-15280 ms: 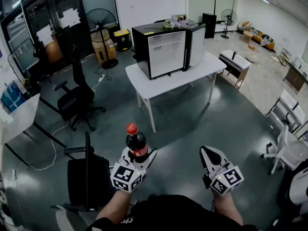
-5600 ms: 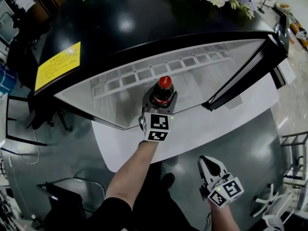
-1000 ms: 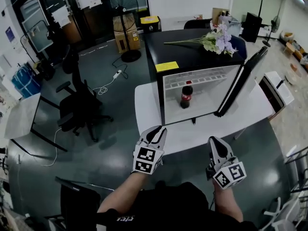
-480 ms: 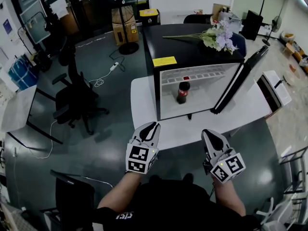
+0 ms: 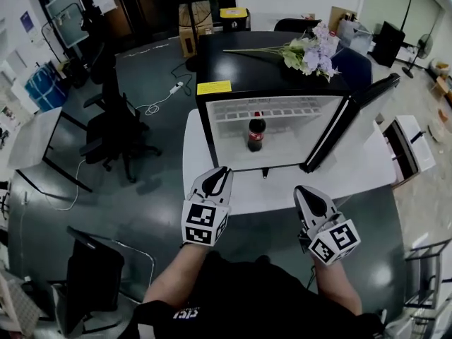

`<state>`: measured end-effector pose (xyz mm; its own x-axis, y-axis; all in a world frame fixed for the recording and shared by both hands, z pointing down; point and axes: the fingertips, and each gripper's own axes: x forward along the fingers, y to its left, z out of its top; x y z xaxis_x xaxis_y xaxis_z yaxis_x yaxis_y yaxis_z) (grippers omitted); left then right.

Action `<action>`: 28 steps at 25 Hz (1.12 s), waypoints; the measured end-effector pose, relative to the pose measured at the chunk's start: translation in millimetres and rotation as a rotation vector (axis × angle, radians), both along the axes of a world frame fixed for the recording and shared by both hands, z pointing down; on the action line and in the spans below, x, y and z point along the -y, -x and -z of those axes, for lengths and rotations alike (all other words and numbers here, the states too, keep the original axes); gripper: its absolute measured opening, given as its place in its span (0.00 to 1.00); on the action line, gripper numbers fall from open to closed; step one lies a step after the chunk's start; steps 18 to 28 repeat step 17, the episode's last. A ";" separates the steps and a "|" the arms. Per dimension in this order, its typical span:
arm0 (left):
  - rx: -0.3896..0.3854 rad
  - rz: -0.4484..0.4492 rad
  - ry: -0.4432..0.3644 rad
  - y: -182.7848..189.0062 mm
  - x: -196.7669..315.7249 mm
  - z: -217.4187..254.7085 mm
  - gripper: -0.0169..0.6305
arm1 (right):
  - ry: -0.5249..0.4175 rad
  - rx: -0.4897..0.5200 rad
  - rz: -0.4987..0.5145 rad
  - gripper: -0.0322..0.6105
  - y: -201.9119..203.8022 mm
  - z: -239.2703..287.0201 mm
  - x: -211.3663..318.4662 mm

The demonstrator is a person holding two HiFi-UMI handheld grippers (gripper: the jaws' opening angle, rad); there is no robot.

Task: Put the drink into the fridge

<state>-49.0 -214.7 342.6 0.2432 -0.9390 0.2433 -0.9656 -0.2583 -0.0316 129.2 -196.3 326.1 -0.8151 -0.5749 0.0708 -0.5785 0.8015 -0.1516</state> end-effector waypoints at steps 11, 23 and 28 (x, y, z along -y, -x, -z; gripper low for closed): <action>0.035 -0.003 -0.005 -19.1 0.9 5.6 0.09 | -0.005 0.015 -0.007 0.07 -20.6 5.8 15.1; 0.007 -0.006 0.022 -8.5 -4.9 -5.0 0.09 | -0.023 0.004 0.011 0.07 2.8 10.8 10.9; 0.007 -0.006 0.022 -8.5 -4.9 -5.0 0.09 | -0.023 0.004 0.011 0.07 2.8 10.8 10.9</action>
